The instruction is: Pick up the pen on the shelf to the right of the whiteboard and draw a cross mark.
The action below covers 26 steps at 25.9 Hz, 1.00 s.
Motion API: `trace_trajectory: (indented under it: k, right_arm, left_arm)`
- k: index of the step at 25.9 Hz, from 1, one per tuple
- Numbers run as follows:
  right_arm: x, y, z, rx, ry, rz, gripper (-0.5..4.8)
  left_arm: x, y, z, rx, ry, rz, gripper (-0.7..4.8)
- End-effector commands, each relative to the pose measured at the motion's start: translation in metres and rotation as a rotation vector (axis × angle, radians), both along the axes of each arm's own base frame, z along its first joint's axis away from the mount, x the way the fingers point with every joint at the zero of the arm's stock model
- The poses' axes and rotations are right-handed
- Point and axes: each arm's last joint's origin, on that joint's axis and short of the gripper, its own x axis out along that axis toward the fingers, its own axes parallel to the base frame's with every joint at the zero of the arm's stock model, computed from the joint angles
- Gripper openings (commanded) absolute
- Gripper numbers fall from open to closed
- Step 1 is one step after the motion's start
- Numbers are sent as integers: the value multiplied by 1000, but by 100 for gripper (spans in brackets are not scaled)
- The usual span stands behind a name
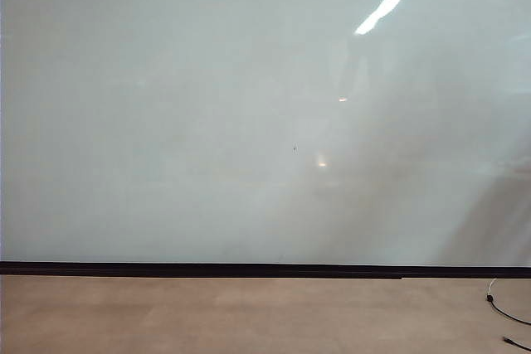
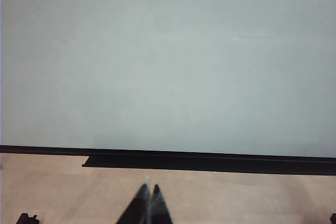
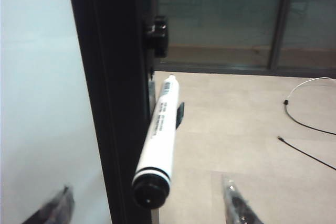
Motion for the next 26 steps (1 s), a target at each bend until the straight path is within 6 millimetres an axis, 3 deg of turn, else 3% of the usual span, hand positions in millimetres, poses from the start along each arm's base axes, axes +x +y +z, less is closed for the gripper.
trace_trajectory:
  k: [1,13,18,26]
  right_arm:
    - [9,0,2,3,-51,20,365]
    - [32,-5,3,40,-95,15,354]
    - [35,-5,3,55,-98,5,306]
    - [37,-1,1,63,-89,0,305]
  left_arm:
    - [0,0,2,4,-13,-4,-4]
    - [0,0,2,4,-13,-4,-4]
    - [0,0,2,4,-13,-4,-4]
    - [0,0,2,4,-13,-4,-4]
